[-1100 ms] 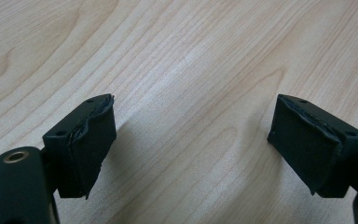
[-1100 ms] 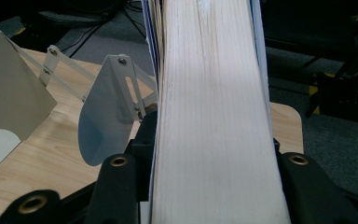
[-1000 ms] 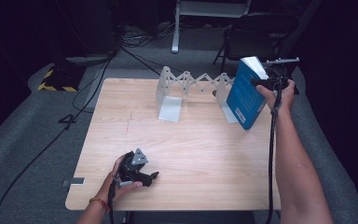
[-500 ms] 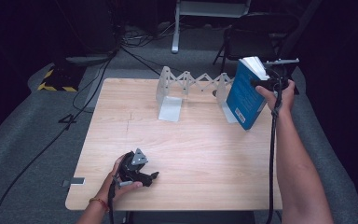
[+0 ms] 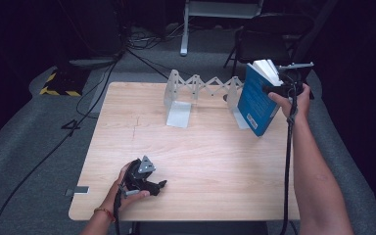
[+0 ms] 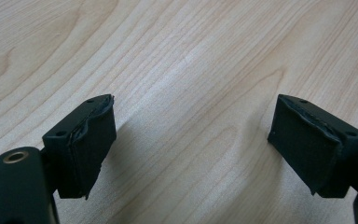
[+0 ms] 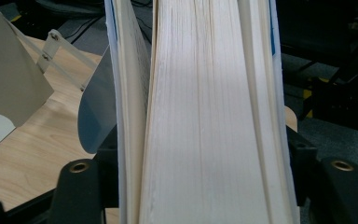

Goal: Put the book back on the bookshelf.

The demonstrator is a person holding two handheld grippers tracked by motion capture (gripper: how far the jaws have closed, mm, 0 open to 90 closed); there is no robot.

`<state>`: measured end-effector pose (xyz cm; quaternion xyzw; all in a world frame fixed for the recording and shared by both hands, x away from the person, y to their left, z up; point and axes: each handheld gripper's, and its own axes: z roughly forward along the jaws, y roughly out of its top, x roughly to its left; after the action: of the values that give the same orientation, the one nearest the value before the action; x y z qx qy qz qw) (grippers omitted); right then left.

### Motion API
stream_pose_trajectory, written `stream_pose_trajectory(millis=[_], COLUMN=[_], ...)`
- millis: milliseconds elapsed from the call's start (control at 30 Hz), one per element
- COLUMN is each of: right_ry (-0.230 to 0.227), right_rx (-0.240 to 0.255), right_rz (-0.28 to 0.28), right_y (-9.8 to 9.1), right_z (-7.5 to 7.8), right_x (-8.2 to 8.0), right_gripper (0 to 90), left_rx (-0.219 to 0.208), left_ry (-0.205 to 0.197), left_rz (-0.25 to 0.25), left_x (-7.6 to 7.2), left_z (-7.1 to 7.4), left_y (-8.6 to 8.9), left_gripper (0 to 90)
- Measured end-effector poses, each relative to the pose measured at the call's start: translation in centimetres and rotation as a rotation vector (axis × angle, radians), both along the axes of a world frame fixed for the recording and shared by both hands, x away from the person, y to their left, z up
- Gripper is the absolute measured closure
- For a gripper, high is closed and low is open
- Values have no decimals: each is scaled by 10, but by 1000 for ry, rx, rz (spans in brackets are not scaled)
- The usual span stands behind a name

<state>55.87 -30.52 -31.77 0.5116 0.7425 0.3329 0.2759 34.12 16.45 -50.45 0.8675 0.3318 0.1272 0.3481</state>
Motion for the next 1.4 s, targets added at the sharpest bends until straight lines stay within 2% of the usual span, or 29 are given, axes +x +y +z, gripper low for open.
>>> stream_pose_trajectory(millis=[500,833,1267,1400], right_ry=[6,10,3,4], right_rx=[-16,-4,-9,-31], right_rz=[44,56,91,109], right_y=[-9,-14,-18,-15], right_z=[4,2,4,4], right_x=[-10,-15,-32,-37], right_gripper=[324,324,327,326], left_rx=[1,-1,0,3], left_ry=[0,2,2,2], left_rz=[0,0,-2,-2], left_x=[0,0,0,1], left_z=[0,0,0,0], left_y=[0,0,0,0], left_gripper=[147,146,144,143])
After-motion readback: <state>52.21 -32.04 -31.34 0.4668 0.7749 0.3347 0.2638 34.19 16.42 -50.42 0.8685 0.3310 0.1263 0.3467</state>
